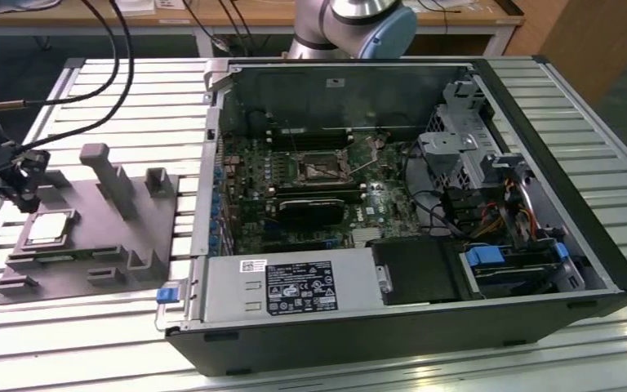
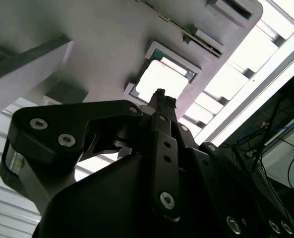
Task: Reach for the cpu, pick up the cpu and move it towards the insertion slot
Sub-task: 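Pick up the cpu and move it towards the insertion slot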
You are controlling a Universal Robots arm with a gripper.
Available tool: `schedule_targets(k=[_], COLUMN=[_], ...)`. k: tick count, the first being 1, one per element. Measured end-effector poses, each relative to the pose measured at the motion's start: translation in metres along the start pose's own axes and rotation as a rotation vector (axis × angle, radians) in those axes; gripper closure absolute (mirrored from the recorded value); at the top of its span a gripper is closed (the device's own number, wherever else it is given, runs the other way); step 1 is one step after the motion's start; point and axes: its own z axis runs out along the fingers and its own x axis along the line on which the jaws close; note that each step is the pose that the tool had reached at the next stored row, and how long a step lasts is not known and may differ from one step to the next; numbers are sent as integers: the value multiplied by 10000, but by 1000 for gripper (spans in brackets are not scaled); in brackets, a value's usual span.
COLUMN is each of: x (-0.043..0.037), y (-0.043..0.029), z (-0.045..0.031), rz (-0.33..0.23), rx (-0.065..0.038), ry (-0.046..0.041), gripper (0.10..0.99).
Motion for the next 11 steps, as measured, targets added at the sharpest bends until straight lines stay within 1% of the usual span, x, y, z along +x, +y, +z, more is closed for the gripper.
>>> schedule_targets(k=[9, 11], x=[28, 29], y=[-6, -6], z=[159, 162], rz=[0, -1], rx=[0, 2], ry=[1, 4], gripper=[980, 980])
